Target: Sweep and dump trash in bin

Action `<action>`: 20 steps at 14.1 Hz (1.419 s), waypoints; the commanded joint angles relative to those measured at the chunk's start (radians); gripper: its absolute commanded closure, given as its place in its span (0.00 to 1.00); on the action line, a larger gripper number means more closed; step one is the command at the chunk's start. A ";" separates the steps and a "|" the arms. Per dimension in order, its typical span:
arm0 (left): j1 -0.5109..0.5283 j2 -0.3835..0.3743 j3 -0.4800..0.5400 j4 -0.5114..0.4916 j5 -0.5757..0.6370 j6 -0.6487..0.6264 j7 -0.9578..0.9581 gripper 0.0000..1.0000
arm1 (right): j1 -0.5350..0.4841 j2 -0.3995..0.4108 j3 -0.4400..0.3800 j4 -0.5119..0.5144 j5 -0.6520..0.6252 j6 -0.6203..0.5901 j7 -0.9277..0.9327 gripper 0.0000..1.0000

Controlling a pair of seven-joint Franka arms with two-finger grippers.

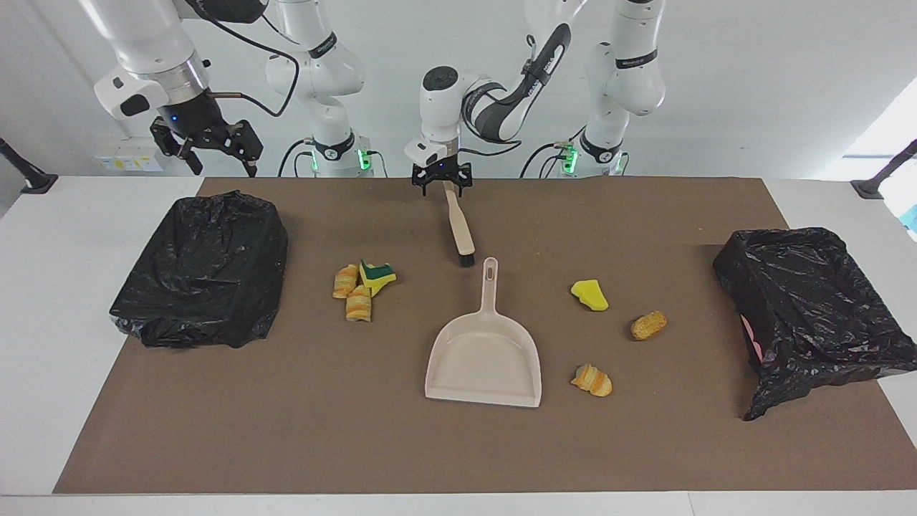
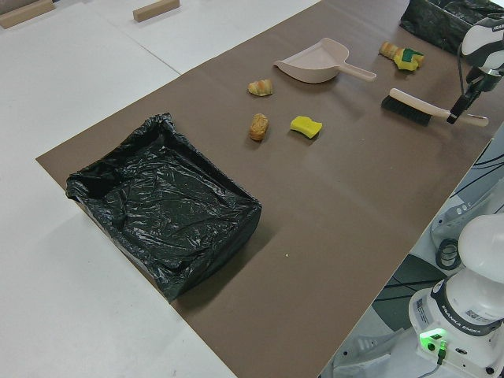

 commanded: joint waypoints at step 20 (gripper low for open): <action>0.224 -0.104 0.022 0.053 0.034 -0.410 0.014 1.00 | 0.005 -0.023 0.005 -0.018 -0.004 -0.026 -0.030 0.00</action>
